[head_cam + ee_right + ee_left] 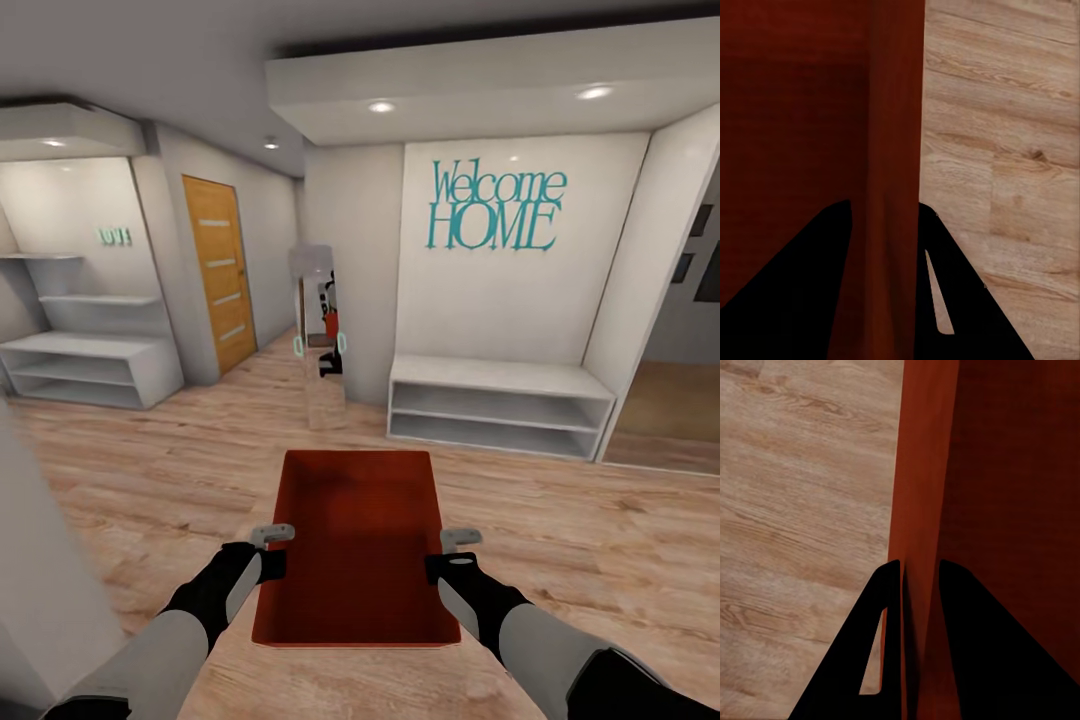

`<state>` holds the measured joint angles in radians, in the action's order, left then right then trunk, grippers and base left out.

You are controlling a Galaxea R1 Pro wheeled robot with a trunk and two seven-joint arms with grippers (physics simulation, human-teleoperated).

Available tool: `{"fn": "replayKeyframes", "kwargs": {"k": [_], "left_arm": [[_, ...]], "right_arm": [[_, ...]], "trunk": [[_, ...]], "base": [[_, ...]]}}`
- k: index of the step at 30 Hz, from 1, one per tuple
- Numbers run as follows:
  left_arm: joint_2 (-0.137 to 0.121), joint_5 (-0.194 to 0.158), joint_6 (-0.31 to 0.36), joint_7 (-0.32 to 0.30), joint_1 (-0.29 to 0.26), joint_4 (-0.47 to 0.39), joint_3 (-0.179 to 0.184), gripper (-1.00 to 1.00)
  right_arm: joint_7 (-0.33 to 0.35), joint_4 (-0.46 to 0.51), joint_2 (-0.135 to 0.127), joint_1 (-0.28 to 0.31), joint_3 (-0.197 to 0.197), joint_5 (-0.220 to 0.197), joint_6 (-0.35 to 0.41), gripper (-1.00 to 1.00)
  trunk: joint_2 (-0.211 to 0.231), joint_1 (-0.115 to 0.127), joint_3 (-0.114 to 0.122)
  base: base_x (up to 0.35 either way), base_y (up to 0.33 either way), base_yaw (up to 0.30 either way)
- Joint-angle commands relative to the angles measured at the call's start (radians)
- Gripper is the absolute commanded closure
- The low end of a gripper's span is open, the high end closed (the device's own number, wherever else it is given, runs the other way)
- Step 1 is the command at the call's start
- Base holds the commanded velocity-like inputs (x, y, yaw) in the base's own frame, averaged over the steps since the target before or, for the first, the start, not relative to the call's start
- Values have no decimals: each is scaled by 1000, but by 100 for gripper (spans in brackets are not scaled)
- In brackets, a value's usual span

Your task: Move the two storage containers from the living room to the garage. In the garage, place one container on the floor and stack the other container on top of it (either order is fine).

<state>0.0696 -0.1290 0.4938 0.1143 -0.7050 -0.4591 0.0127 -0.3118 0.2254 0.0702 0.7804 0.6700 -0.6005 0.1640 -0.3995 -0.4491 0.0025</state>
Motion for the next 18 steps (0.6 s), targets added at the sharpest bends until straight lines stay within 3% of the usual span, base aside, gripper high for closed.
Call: {"fn": "replayKeyframes", "kwargs": {"k": [1,6,7,13,18], "left_arm": [[1,9,6,11,1,0,-7,100],[2,9,6,11,1,0,-7,100],[-4,-11,8,10,2,-4,4,100],[-3,-11,9,10,2,-6,6,100],[-2,-10,9,10,2,-7,4,100]], "right_arm": [[-88,41,0,0,-29,25,-6,100],[-88,41,0,0,-29,25,-6,100],[-2,2,0,0,9,-7,1,100],[-1,-2,-4,0,31,-34,-15,100],[1,6,-16,0,94,-104,-22,100]], "trunk": [[-1,-1,-1],[-1,-1,-1],[-1,-1,0],[-1,-1,0],[-1,-1,0]], "base": [[322,0,0],[322,0,0],[0,0,0],[0,0,0],[0,0,0]]}}
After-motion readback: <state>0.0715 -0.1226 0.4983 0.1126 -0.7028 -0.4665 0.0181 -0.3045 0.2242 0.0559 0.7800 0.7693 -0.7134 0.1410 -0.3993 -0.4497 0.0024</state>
